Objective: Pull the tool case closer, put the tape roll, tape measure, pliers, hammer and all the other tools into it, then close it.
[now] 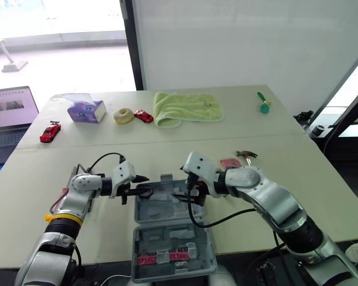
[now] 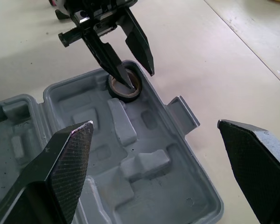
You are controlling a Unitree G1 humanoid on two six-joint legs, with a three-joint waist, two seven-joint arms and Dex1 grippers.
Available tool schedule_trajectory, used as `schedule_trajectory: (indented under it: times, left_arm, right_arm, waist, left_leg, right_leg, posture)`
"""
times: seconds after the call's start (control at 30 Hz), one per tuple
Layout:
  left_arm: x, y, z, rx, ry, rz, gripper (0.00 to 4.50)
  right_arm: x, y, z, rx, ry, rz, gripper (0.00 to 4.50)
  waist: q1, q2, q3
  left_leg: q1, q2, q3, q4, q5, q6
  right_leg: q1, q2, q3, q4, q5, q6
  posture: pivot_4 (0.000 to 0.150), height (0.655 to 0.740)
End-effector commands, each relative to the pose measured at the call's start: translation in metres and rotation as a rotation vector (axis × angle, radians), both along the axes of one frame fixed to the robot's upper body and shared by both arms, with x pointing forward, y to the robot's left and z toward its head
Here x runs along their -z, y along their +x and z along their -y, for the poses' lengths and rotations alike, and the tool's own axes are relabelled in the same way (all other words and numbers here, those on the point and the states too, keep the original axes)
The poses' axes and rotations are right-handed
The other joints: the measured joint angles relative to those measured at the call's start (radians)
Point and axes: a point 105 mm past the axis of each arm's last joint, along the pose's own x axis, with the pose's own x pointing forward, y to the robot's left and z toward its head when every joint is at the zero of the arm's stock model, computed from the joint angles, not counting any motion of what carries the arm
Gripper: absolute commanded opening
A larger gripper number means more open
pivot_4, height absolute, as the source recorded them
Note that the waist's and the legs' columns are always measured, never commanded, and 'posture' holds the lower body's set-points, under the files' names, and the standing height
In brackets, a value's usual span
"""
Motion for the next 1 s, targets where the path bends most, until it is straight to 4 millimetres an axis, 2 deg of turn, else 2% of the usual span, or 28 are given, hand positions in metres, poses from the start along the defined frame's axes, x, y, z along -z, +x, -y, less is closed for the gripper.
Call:
schedule_trajectory:
  times: [0.03, 0.2, 0.33, 0.47, 0.63, 0.77, 0.87, 1.0]
  left_arm:
    - [0.009, -0.004, -0.001, 0.037, 0.076, 0.067, 1.65]
    - [0.028, -0.006, -0.005, 0.043, 0.165, 0.082, 1.65]
    - [0.029, -0.007, -0.004, 0.057, 0.170, 0.095, 1.65]
    - [0.016, 0.002, -0.002, 0.015, 0.112, 0.115, 1.65]
    - [-0.024, 0.013, 0.008, 0.009, -0.045, 0.138, 1.65]
    - [-0.050, 0.010, 0.008, 0.011, -0.139, 0.095, 1.65]
    - [-0.057, 0.003, 0.005, 0.015, -0.160, 0.046, 1.65]
    - [-0.060, -0.015, -0.037, -0.071, -0.128, -0.095, 1.65]
  right_arm:
    - [-0.014, -0.005, -0.006, -0.030, 0.032, 0.046, 4.50]
    - [-0.017, -0.007, -0.007, -0.037, 0.041, 0.047, 4.50]
    - [-0.017, -0.007, -0.007, -0.034, 0.040, 0.047, 4.50]
    - [-0.017, -0.006, -0.007, -0.034, 0.040, 0.050, 4.50]
    - [-0.020, -0.005, -0.004, -0.025, 0.042, 0.058, 4.50]
    - [-0.023, -0.005, 0.008, 0.004, 0.046, 0.062, 4.50]
    - [-0.024, -0.005, 0.017, 0.026, 0.047, 0.062, 4.50]
    - [-0.021, -0.008, 0.062, 0.160, 0.044, 0.046, 4.50]
  waist:
    - [0.000, 0.000, 0.000]
    - [0.002, 0.001, -0.001]
    - [0.001, 0.001, -0.001]
    - [0.002, 0.001, -0.001]
    - [0.002, 0.001, -0.001]
    - [0.000, 0.001, 0.000]
    - [-0.003, 0.001, 0.000]
    - [-0.004, 0.002, 0.000]
  left_leg:
    - [0.000, 0.000, 0.000, 0.000, 0.000, 0.000]
    - [0.001, 0.000, 0.000, 0.000, 0.000, 0.000]
    - [0.002, 0.000, 0.000, 0.000, 0.000, 0.000]
    - [0.002, 0.000, 0.000, 0.000, 0.000, 0.000]
    - [0.001, 0.000, 0.000, 0.000, 0.000, 0.000]
    - [0.000, 0.000, 0.000, 0.000, 0.000, 0.000]
    - [0.000, 0.000, 0.000, 0.000, 0.000, 0.000]
    - [0.001, 0.000, 0.000, -0.002, 0.000, 0.000]
  right_leg:
    - [0.000, 0.000, 0.000, 0.000, 0.000, 0.000]
    - [0.001, 0.000, 0.000, 0.000, 0.000, 0.000]
    - [0.002, 0.000, 0.000, 0.000, 0.000, 0.000]
    - [0.002, 0.000, 0.000, 0.000, 0.000, 0.000]
    - [0.002, 0.000, 0.000, 0.000, 0.000, 0.000]
    - [0.001, 0.000, 0.000, 0.000, 0.000, 0.000]
    - [0.001, 0.000, 0.000, 0.000, 0.000, 0.000]
    - [0.000, 0.000, 0.000, -0.001, 0.000, 0.000]
  posture:
    - [0.150, 0.7400]
    - [0.150, 0.7400]
    - [0.150, 0.7400]
    - [0.150, 0.7400]
    - [0.150, 0.7400]
    - [0.150, 0.7400]
    - [0.150, 0.7400]
    - [0.150, 0.7400]
